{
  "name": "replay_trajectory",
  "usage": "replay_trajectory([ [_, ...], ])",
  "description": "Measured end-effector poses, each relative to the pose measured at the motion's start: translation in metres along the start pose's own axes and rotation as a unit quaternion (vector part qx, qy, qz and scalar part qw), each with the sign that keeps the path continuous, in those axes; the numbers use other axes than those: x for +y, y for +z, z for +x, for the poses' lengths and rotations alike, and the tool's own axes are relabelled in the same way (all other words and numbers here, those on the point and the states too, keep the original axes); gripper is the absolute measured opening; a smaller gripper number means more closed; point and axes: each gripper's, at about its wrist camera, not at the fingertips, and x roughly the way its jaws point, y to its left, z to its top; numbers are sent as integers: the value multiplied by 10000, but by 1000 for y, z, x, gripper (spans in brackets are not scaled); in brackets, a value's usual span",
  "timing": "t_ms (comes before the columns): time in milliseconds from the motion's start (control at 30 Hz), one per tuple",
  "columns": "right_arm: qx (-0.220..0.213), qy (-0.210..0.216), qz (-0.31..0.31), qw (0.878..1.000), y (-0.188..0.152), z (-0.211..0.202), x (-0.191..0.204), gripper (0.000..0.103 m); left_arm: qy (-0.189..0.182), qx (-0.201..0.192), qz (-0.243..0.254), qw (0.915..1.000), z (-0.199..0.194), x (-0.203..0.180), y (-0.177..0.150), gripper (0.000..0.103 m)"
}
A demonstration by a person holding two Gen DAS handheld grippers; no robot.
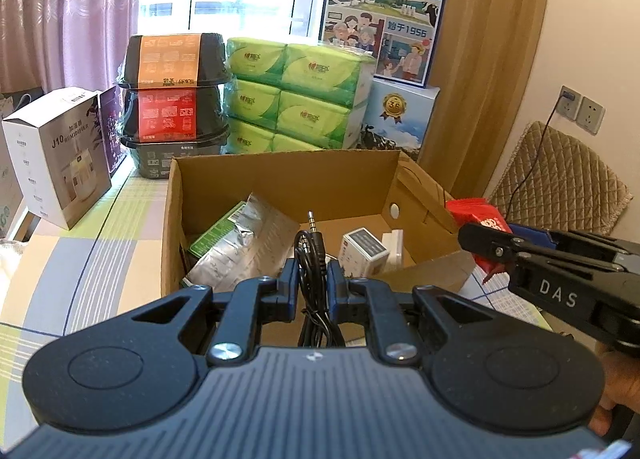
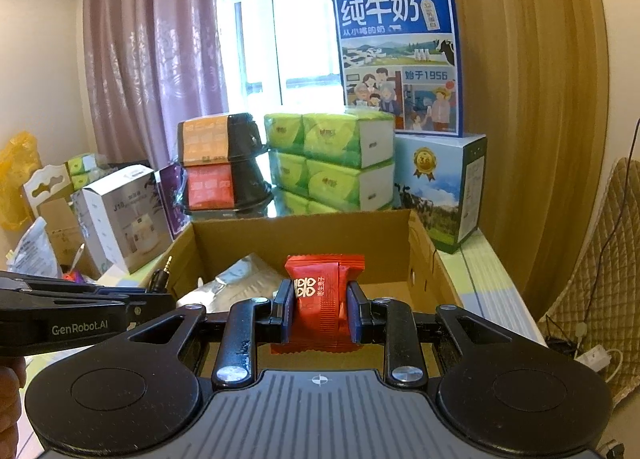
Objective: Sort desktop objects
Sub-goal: 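Lower the black cable with the left gripper while the right lowers the red candy packet into the box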
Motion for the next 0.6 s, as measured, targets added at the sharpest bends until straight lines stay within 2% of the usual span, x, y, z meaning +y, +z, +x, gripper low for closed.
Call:
replay_trajectory([
  [600, 18, -105, 4, 9999, 9, 37, -6, 24, 175, 44, -185, 9997, 32, 21, 16, 11],
])
